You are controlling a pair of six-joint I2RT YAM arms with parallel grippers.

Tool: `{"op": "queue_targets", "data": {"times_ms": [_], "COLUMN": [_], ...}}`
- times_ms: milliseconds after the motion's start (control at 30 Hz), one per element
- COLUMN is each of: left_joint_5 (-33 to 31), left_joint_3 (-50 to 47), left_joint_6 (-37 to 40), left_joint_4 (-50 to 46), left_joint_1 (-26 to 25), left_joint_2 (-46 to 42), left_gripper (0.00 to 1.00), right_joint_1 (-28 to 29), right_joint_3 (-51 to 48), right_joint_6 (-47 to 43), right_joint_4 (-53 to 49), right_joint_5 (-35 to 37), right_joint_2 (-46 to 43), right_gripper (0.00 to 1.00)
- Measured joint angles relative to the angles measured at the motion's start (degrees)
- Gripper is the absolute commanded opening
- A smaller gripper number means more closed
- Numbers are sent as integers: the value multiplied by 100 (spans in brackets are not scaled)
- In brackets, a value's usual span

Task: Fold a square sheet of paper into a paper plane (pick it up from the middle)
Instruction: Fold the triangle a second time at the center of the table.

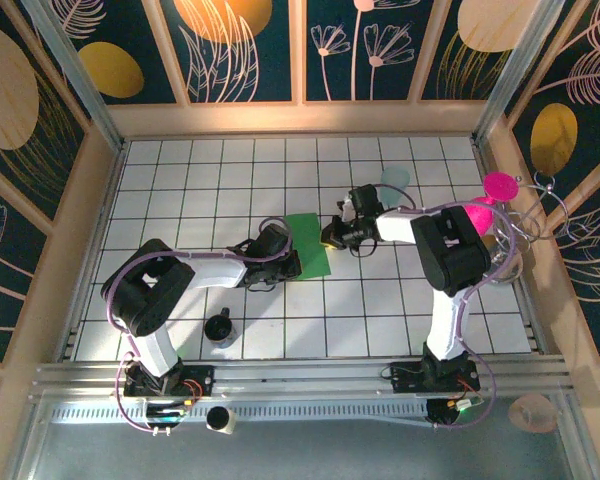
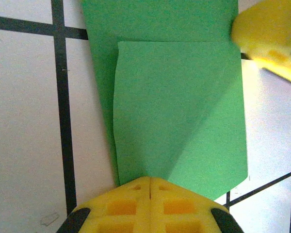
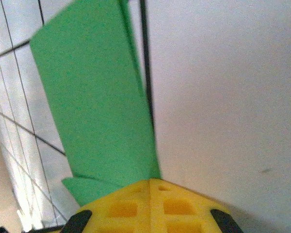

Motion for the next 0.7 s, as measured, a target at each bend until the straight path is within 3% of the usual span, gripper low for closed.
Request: {"op": "queue_targets", "data": {"times_ms": [200, 300, 500, 700], "left_joint_5": [-13, 31, 175, 177], "left_joint_3": [208, 520, 1217, 1290], "left_joint_6": [90, 162, 269, 291], "left_joint_4": [-581, -651, -540, -610], "left_joint_1": [0, 0, 0, 0], "left_joint_2": [-153, -216, 76, 535], "left_gripper": [4, 8, 10, 10], "right_joint_1": [-96, -149, -151, 22], "right_joint_3": [-46, -293, -785, -1016], "right_joint_6": [-37, -11, 273, 605], "right_joint_4": [13, 37, 328, 573], "right_joint_5": [479, 586, 461, 186], "right_joint_2": [-181, -494, -955, -986], "right_gripper": [0, 7, 14, 19]}}
